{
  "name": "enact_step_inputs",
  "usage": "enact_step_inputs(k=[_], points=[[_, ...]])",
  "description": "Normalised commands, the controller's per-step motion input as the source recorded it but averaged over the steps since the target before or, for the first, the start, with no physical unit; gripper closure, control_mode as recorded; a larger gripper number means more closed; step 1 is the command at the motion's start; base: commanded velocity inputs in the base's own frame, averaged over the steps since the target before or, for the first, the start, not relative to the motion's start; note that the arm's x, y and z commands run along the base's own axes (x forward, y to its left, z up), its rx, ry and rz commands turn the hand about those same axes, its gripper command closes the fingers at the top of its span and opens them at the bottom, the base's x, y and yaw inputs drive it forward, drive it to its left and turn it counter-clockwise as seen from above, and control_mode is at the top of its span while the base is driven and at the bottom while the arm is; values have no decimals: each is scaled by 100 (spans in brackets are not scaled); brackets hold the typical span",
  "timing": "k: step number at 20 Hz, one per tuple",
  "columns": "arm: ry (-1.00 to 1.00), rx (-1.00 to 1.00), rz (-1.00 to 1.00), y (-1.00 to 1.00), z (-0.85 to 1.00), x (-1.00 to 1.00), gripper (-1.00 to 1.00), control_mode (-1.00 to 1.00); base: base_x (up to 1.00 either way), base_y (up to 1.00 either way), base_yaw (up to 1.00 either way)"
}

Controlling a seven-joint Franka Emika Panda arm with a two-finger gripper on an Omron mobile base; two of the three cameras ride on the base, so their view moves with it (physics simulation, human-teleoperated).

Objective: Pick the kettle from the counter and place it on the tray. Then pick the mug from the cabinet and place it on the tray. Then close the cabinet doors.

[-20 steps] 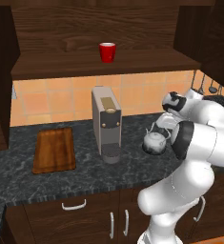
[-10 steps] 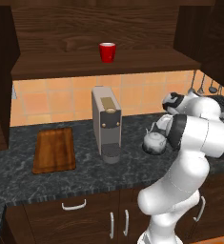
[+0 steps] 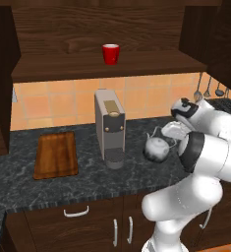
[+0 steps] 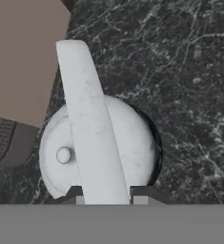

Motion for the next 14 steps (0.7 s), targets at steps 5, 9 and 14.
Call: enact_step_inputs(k=[5, 9, 14], points=[[-15, 0, -1, 85, 24, -73, 100, -100, 0, 0, 0], [-7, -2, -5, 72, 72, -89, 100, -100, 0, 0, 0], [-5, -7, -1, 83, 70, -82, 100, -100, 0, 0, 0]])
